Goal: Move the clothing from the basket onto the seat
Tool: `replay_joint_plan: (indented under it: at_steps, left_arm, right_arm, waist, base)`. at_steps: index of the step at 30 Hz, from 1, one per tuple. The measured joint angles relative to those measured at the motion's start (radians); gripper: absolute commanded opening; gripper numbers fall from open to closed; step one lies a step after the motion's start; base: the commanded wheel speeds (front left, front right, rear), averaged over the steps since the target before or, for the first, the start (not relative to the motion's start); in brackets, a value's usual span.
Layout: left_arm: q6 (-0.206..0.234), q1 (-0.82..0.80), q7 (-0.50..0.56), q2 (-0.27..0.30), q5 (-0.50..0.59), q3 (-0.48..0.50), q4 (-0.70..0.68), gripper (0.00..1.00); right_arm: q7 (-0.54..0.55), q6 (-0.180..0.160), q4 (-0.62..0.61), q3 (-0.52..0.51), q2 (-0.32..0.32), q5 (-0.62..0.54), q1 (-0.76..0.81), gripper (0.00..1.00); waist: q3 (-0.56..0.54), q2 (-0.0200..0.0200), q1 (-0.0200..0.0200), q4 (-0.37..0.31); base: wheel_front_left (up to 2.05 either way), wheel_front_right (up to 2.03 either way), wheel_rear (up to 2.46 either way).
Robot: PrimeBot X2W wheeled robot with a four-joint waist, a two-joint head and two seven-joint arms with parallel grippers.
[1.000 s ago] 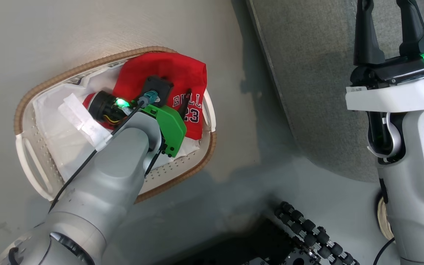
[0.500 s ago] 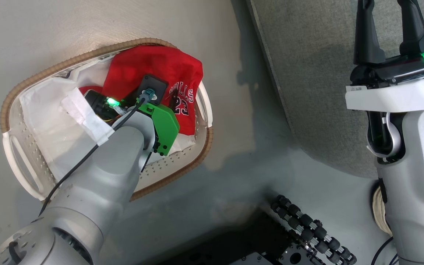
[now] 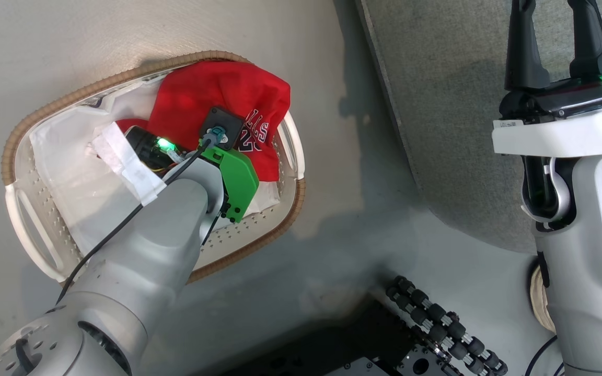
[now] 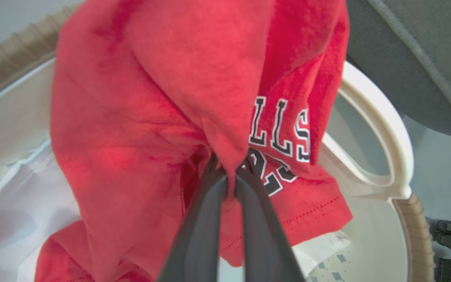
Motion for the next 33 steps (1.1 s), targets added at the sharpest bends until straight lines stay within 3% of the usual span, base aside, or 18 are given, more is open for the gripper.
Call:
replay_joint_plan:
  at_steps: [17,24,33]
  left_arm:
    - [-0.026,0.125,-0.091,0.002,-0.070,0.017,-0.023,0.00]
    - [-0.009,0.231,-0.092,0.026,-0.023,0.133,-0.165,0.00]
    - [0.003,0.421,-0.092,0.085,0.155,0.339,-0.412,0.00]
  right_arm:
    - [0.000,0.000,0.063,0.057,-0.021,-0.011,0.015,1.00]
    - [0.000,0.000,0.104,0.102,-0.036,-0.018,0.069,1.00]
    - [0.000,0.000,0.159,0.125,-0.043,-0.023,0.170,1.00]
  waist:
    - [-0.152,0.0000,0.0000,0.048]
    - [-0.260,0.0000,0.0000,0.097]
    - [-0.411,0.0000,0.0000,0.164]
  base:
    - [0.00,0.00,0.00]
    - [0.00,0.00,0.00]
    - [0.00,0.00,0.00]
